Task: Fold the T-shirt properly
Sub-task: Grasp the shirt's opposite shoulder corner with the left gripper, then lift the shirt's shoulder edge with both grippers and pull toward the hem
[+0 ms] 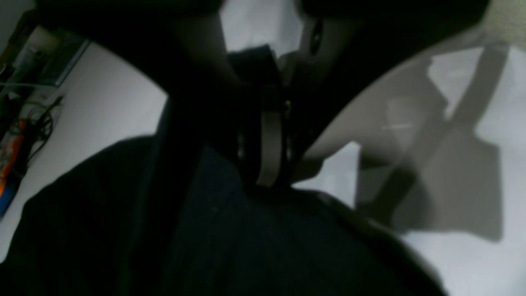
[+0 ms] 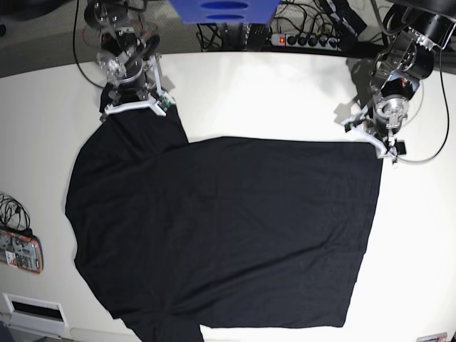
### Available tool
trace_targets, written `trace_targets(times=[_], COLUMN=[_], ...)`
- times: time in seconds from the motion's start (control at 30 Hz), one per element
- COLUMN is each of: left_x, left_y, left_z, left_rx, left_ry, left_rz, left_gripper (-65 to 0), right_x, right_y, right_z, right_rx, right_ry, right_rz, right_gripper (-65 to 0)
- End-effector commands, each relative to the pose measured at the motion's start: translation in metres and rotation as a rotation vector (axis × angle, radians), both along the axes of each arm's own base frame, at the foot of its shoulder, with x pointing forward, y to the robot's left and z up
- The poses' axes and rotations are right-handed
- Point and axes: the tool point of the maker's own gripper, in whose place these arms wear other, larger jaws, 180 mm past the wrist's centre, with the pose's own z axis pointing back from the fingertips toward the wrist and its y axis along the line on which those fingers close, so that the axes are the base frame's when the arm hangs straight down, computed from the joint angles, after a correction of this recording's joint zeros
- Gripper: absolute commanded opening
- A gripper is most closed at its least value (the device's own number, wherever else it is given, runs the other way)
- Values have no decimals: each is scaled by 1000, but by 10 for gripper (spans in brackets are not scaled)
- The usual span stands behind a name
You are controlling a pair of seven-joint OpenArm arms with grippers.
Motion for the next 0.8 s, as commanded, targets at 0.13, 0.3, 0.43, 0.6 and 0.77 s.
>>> trace_targets(times=[0.13, 0.3, 0.43, 0.6, 0.77], left_x=[-13, -15, -17, -15, -7], left_y=[-5, -28, -30, -30, -21], left_z=[-26, -32, -32, -30, -9], left_rx=[-40, -70, -75, -77, -102], left_ry=[90, 96, 97, 84, 12], left_rz=[-3, -37, -37, -35, 13], left_gripper=[-319, -338, -534, -650, -650], right_x=[-20, -20, -19, -18, -12], right_y=[-2, -1, -1, 0, 0], right_z=[-7, -6, -5, -5, 2], right_rx=[-4, -3, 2, 4, 10], right_ry=[59, 58, 54, 52, 25], right_rz=[3, 4, 3, 2, 1], right_gripper=[-650, -650, -650, -650, -650])
